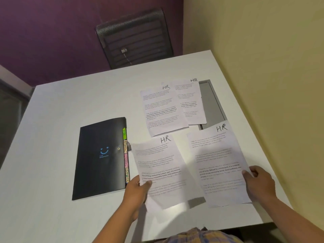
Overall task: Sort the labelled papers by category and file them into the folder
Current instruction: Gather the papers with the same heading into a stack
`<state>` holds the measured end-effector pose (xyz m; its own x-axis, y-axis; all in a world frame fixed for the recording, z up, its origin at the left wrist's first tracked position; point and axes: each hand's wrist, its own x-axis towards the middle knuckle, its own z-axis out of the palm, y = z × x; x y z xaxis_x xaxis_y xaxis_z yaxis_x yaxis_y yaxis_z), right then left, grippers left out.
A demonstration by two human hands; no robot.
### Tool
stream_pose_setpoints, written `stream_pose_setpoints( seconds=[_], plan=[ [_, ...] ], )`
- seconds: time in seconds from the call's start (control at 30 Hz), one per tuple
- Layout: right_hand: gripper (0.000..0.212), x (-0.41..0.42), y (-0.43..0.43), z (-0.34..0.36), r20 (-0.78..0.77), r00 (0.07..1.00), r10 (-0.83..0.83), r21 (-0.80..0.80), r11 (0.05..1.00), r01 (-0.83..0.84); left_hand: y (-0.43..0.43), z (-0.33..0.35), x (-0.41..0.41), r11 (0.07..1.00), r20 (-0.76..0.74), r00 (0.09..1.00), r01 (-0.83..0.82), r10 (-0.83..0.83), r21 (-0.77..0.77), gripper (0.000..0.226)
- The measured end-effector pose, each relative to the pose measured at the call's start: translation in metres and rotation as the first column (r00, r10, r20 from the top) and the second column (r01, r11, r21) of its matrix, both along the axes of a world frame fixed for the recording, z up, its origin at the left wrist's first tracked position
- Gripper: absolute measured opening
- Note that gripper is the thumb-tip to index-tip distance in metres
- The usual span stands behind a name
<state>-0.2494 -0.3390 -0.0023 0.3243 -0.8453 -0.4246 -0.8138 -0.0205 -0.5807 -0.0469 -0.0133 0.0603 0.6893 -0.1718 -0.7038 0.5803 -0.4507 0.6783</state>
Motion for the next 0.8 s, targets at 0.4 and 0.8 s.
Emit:
stream_pose_setpoints(
  seconds=[0.4,0.8],
  plan=[
    [0.009,0.013,0.015,0.087,0.488,0.823,-0.29,0.435,0.899,0.059,-0.013,0.02,-0.007,0.976,0.012,0.998,-0.055,0.059,-0.21,0.028],
    [0.015,0.08,0.077,0.092,0.481,0.873,-0.081,0.516,0.831,-0.207,-0.024,0.044,0.003,0.915,-0.038,0.998,0.039,-0.059,-0.402,0.025]
  ],
)
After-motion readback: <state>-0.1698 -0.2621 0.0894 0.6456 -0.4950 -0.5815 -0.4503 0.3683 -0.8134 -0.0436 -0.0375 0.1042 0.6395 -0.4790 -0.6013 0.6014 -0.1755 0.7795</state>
